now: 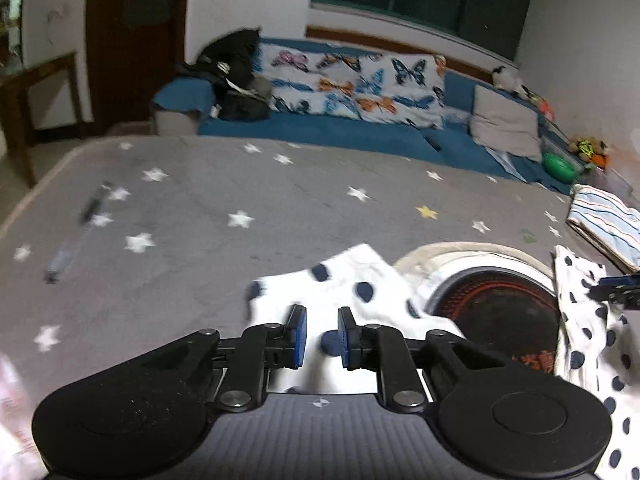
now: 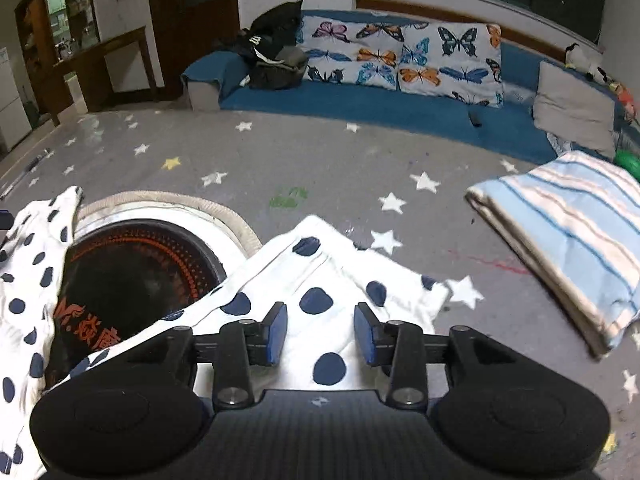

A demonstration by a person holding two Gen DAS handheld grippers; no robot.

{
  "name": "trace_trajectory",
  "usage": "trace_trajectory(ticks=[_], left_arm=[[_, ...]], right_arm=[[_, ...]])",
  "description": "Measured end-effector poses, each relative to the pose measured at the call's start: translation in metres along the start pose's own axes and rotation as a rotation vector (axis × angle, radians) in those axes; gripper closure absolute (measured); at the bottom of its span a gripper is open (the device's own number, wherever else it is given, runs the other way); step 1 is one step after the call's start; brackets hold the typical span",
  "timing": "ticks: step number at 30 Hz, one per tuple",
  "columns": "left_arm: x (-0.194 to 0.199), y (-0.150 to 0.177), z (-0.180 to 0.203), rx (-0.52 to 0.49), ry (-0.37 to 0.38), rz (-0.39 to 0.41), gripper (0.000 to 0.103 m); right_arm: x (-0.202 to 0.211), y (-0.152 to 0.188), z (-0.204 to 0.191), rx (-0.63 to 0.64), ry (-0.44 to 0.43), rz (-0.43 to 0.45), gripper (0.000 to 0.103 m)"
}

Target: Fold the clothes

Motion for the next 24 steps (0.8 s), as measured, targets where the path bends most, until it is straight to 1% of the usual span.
trace_trajectory(ticks=[2,4,6,9,12,17,20,22,23,24], left_arm=[[-0.012,-0.002,0.004,-0.002,0.012,-0.018,0.085],[-0.024,-0.002,0.009,-0.008,0.032,-0.032,0.085],[-0.034,-0.004,0.012,-0.013,0.031,-0.035,0.085],[-0.047,-0.009,0.011,-0.016,0.019,-0.019,0.085],[-0.056,-0.019,0.009,-0.009,0.005,0.001,0.085],[-0.069,-0.033,0.006,-0.057,-0.050,0.034,0.085],[-0.073,-0.039,0.004,-0.052,-0.059,0.042,0.084],[-0.071,-0.039,0.003,-0.046,-0.060,0.046,0.084],[-0.069,-0.039,0.003,-0.042,-0.061,0.048,0.081],[-0.068,-0.039,0.003,-0.039,-0.062,0.050,0.075]], right_arm=[[-0.006,0.000,0.001,-0.013,0.000,-0.006,0.063],[-0.011,0.000,0.004,-0.025,0.002,-0.011,0.060],[-0.015,-0.004,0.006,-0.029,0.003,-0.002,0.057],[-0.023,-0.010,0.008,-0.030,0.004,0.008,0.054],[-0.034,-0.021,0.009,-0.018,0.002,0.019,0.053],[-0.053,-0.040,0.013,0.001,-0.008,0.036,0.049],[-0.064,-0.052,0.016,0.009,-0.013,0.044,0.045],[-0.068,-0.058,0.018,0.008,-0.018,0.046,0.045],[-0.068,-0.059,0.019,0.004,-0.020,0.044,0.045],[-0.067,-0.060,0.019,0.001,-0.020,0.042,0.045]])
Point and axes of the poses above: each gripper's, at about its wrist camera, not at the fingertips, and x roughly against the way its jaws point, z to its right, y to its underside, the point moved 8 cm from there along -x, roughly the way its jaws point, and after that the axes turned 11 degrees about x, right-handed, at the moved point
